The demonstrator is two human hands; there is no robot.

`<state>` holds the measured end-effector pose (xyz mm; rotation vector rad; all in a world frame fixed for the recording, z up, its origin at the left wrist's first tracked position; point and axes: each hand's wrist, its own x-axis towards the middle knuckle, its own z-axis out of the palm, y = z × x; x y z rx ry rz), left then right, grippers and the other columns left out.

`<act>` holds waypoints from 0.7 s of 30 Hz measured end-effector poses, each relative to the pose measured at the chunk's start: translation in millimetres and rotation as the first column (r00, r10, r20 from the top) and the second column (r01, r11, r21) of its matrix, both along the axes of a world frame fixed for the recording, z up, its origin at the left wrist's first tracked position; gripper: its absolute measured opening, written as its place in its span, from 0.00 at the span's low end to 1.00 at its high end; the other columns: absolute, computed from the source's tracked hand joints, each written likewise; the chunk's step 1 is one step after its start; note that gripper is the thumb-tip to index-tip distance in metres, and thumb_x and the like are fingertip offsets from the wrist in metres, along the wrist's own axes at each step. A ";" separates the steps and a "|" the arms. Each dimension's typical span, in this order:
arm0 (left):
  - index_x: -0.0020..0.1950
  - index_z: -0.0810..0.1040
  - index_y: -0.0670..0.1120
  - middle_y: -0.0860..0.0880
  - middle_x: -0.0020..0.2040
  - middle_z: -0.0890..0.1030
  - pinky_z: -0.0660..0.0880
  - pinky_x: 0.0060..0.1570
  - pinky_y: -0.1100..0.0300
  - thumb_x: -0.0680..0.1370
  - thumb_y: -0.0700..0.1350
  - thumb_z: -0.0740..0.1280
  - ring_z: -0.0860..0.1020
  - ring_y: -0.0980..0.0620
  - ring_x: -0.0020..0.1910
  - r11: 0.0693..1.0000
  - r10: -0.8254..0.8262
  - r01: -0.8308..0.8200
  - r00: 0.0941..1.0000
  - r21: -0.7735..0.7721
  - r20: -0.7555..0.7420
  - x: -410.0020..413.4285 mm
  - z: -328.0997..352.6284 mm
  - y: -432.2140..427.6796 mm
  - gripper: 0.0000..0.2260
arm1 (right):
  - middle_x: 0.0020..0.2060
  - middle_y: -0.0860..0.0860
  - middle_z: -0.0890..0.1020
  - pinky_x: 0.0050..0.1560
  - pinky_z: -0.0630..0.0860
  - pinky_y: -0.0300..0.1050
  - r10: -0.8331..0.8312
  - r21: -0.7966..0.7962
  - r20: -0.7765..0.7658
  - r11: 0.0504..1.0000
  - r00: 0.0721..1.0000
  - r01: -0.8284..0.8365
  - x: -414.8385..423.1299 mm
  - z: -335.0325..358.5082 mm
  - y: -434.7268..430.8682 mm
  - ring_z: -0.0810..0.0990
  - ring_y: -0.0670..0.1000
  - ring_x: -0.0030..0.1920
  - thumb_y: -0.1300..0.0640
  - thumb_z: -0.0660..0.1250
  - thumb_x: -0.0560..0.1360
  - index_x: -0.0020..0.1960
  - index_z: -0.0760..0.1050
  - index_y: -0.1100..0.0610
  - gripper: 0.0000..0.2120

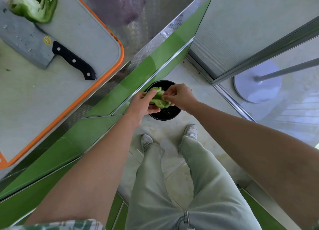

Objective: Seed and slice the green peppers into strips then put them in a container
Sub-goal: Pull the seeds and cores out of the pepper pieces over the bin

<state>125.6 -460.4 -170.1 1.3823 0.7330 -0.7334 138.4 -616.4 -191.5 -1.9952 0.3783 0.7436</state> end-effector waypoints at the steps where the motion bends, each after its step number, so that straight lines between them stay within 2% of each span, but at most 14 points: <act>1: 0.49 0.73 0.42 0.39 0.49 0.80 0.81 0.50 0.49 0.81 0.46 0.65 0.82 0.44 0.45 0.999 0.023 -0.023 1.000 -0.038 -0.013 0.0 0.7 -0.5 0.08 | 0.35 0.51 0.82 0.39 0.78 0.40 0.019 -0.012 0.016 1.000 1.000 -0.019 -0.2 0.6 0.2 0.79 0.48 0.31 0.58 0.74 0.72 0.43 0.79 0.58 0.05; 4: 0.51 0.76 0.42 0.37 0.54 0.80 0.82 0.48 0.50 0.83 0.43 0.62 0.82 0.43 0.48 0.992 0.027 -0.025 1.000 -0.121 0.012 -1.9 0.7 0.5 0.06 | 0.37 0.55 0.84 0.43 0.79 0.42 0.041 -0.024 0.026 0.999 0.999 -0.040 -1.6 2.1 0.0 0.82 0.51 0.33 0.58 0.73 0.72 0.42 0.79 0.58 0.05; 7: 0.55 0.75 0.41 0.38 0.57 0.78 0.83 0.47 0.52 0.83 0.41 0.60 0.81 0.44 0.51 0.993 -0.004 0.011 0.998 -0.120 0.059 -3.6 1.0 0.6 0.07 | 0.39 0.57 0.84 0.46 0.80 0.45 -0.029 0.006 -0.039 1.000 0.999 0.029 -1.4 2.6 -1.1 0.84 0.54 0.38 0.57 0.73 0.73 0.43 0.81 0.60 0.06; 10: 0.60 0.72 0.38 0.37 0.60 0.76 0.82 0.47 0.54 0.84 0.41 0.58 0.79 0.43 0.55 0.995 -0.007 0.015 0.997 -0.098 0.080 -2.9 2.5 -2.4 0.09 | 0.41 0.57 0.83 0.46 0.82 0.45 -0.270 0.145 -0.225 0.941 0.936 0.306 -0.9 6.5 0.2 0.84 0.54 0.40 0.60 0.71 0.75 0.42 0.79 0.61 0.05; 12: 0.61 0.71 0.38 0.37 0.62 0.75 0.82 0.48 0.54 0.84 0.41 0.58 0.78 0.42 0.58 0.997 0.018 -0.012 0.996 -0.076 0.084 -3.1 4.5 -1.4 0.09 | 0.38 0.55 0.81 0.40 0.82 0.40 -0.413 0.207 -0.325 0.847 0.851 0.490 -0.4 9.4 0.5 0.82 0.50 0.36 0.60 0.68 0.76 0.41 0.77 0.61 0.06; 13: 0.61 0.71 0.38 0.37 0.61 0.75 0.82 0.48 0.54 0.84 0.41 0.58 0.78 0.42 0.58 0.998 0.032 -0.027 0.996 -0.062 0.082 -3.7 4.6 0.5 0.09 | 0.37 0.54 0.80 0.37 0.82 0.39 -0.447 0.202 -0.329 0.828 0.832 0.524 -0.2 8.9 -0.8 0.81 0.48 0.35 0.60 0.68 0.77 0.41 0.76 0.60 0.07; 16: 0.61 0.72 0.39 0.39 0.59 0.75 0.82 0.47 0.52 0.84 0.42 0.58 0.78 0.42 0.56 0.998 0.055 -0.052 0.996 -0.036 0.066 -8.0 5.5 8.8 0.09 | 0.32 0.51 0.77 0.34 0.78 0.40 -0.377 0.043 -0.174 0.920 0.909 0.390 -0.5 5.7 -6.2 0.74 0.47 0.31 0.55 0.71 0.75 0.40 0.79 0.57 0.07; 18: 0.59 0.72 0.40 0.41 0.55 0.75 0.82 0.47 0.51 0.84 0.42 0.58 0.79 0.43 0.53 0.996 0.083 -0.081 0.995 -0.048 0.050 -11.2 7.8 12.9 0.08 | 0.31 0.50 0.77 0.30 0.73 0.40 -0.285 -0.060 -0.102 0.958 0.953 0.280 1.9 6.2 -5.6 0.72 0.48 0.28 0.57 0.71 0.74 0.46 0.82 0.57 0.04; 19: 0.58 0.72 0.40 0.41 0.54 0.76 0.82 0.47 0.51 0.84 0.41 0.58 0.79 0.44 0.51 0.994 0.101 -0.099 0.994 -0.057 0.038 -12.2 9.4 13.9 0.07 | 0.35 0.50 0.80 0.32 0.75 0.41 -0.227 -0.107 -0.078 0.970 0.971 0.218 2.9 6.8 -3.7 0.75 0.48 0.31 0.60 0.69 0.75 0.50 0.82 0.57 0.06; 21: 0.55 0.73 0.41 0.42 0.51 0.77 0.82 0.47 0.50 0.84 0.41 0.58 0.79 0.45 0.48 0.988 0.132 -0.130 0.991 -0.078 0.019 -13.3 12.4 14.0 0.06 | 0.49 0.51 0.83 0.45 0.79 0.42 -0.097 -0.206 -0.025 0.975 0.995 0.089 4.3 8.5 0.9 0.81 0.50 0.43 0.66 0.65 0.74 0.56 0.81 0.57 0.13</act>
